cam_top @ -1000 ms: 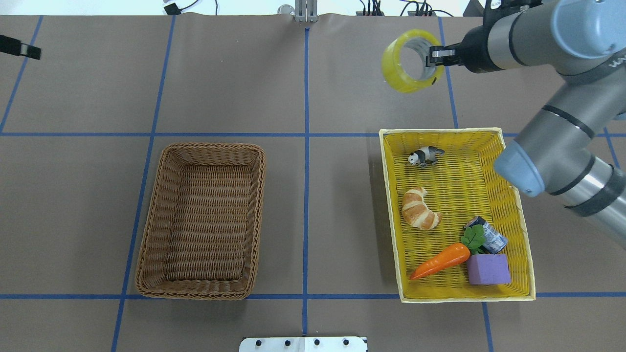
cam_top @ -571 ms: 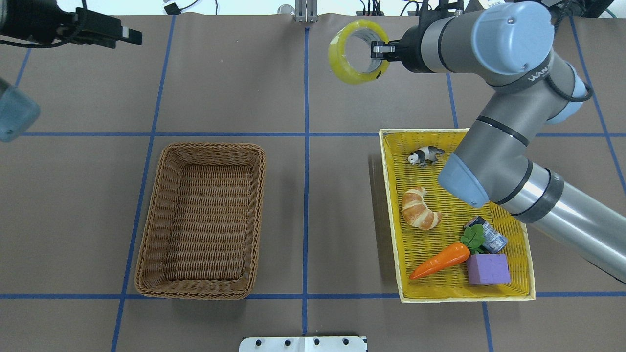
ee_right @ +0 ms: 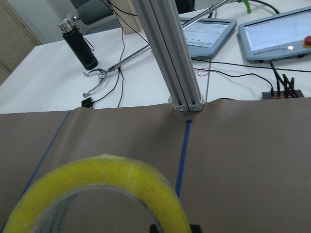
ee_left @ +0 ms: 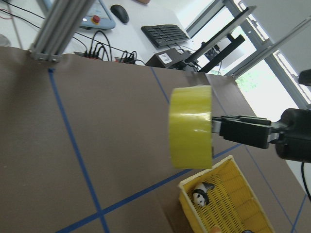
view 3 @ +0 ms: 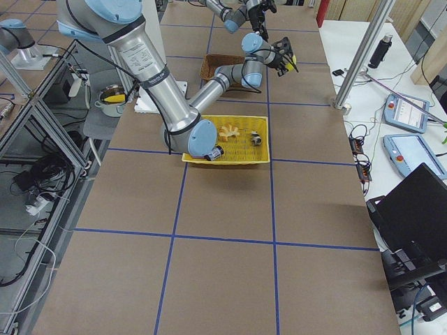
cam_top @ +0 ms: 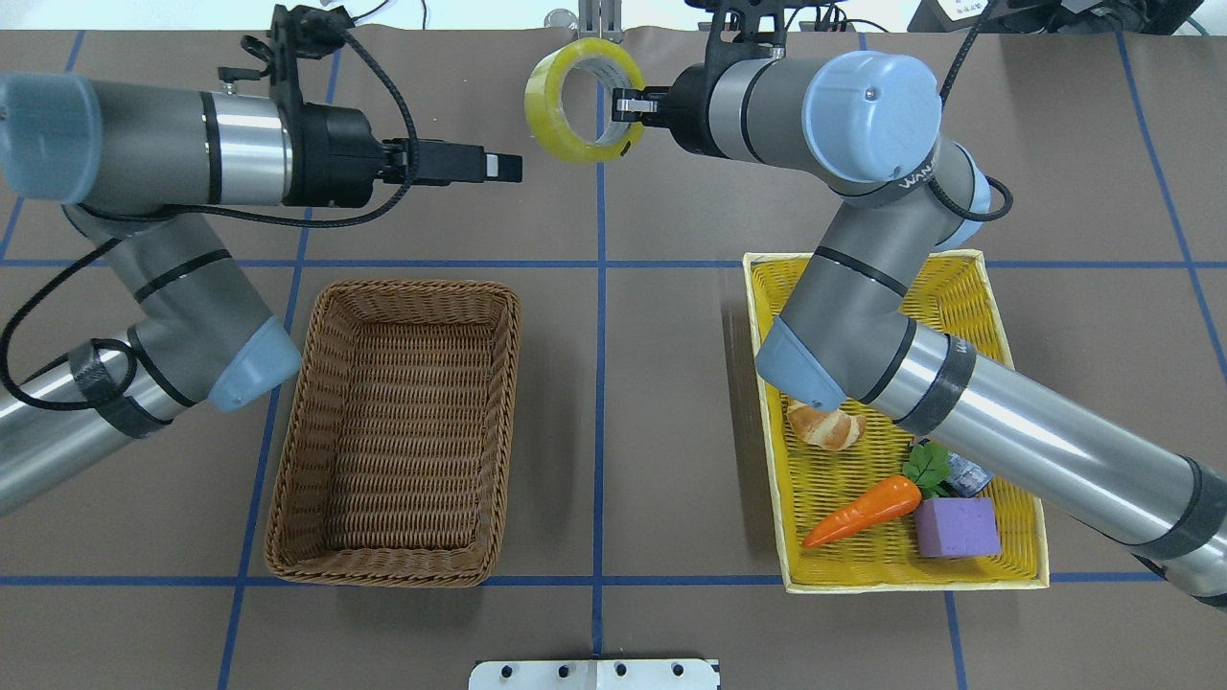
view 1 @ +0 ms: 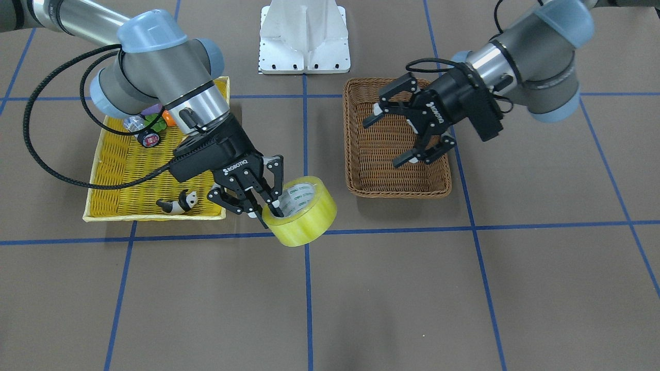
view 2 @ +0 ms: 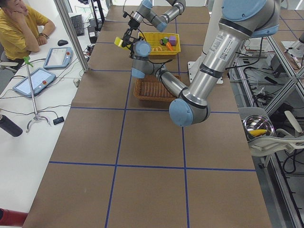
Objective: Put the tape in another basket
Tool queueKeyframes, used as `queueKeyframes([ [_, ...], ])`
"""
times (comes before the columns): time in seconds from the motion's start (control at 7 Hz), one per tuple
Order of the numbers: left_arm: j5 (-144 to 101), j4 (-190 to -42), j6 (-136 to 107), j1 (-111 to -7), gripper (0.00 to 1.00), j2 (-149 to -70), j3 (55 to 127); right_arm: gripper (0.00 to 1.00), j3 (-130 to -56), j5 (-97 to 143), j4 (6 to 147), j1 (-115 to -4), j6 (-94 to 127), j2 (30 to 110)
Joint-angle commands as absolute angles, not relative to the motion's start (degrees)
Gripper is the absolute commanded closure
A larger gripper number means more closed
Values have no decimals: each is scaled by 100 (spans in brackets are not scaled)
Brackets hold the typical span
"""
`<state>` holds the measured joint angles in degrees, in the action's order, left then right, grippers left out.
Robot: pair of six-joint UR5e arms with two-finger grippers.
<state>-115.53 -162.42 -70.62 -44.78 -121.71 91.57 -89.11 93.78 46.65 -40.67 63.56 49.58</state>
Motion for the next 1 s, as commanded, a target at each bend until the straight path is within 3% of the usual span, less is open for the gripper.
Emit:
queueKeyframes([
  [0.0, -11408, -16286, -7066, -4359, 1, -12296, 9001, 100, -9279, 9387, 4623, -3877, 6381, 5018],
  [0.29, -11295, -16286, -7075, -4377, 1, -12270, 9000, 100, -9885, 9395, 4658, -3771, 6381, 5639],
  [0.86, -11206, -16312, -7225, -4360, 1, -12287, 9009, 100, -9852, 9360, 4702, -3586, 6381, 5625],
])
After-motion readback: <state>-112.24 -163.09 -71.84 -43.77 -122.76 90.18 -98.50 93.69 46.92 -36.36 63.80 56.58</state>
